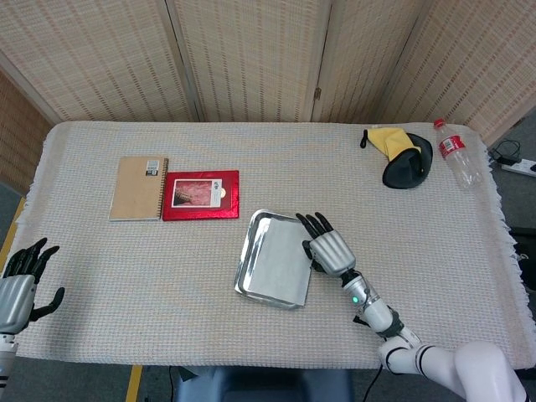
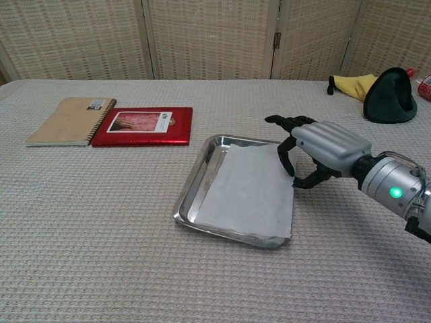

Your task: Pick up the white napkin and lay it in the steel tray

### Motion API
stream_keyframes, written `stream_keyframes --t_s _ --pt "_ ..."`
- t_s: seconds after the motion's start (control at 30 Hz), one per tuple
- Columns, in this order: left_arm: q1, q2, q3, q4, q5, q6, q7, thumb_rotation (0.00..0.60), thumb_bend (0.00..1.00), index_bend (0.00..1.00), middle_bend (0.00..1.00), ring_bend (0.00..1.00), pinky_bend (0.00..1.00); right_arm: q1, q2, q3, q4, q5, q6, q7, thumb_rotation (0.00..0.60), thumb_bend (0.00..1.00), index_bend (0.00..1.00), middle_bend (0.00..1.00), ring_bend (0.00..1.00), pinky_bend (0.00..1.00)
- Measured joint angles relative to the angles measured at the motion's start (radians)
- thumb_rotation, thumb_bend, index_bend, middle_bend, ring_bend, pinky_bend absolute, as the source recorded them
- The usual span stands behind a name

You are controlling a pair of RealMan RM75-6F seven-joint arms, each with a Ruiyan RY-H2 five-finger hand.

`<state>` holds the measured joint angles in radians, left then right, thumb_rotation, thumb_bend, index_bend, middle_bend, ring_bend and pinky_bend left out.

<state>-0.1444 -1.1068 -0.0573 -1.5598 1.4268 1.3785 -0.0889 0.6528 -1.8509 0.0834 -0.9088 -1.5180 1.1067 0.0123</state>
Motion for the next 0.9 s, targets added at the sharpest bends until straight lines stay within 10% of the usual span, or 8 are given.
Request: stream_keyframes --t_s 0.5,0.9 --pt "-0.003 -0.004 0.001 0.005 0.004 -0.002 -0.003 0.600 0.42 0.15 0.00 0.00 0.00 0.009 0.044 0.002 -0.053 0.004 -0.024 -0.025 0.600 0.36 0.00 0.00 0.00 0.00" --pt "-0.003 0.000 0.001 0.002 0.007 0.000 -0.011 0.600 0.42 0.15 0.00 0.00 0.00 0.044 0.087 0.039 -0.217 0.098 -0.129 -0.280 0.600 0.34 0.00 0.00 0.00 0.00"
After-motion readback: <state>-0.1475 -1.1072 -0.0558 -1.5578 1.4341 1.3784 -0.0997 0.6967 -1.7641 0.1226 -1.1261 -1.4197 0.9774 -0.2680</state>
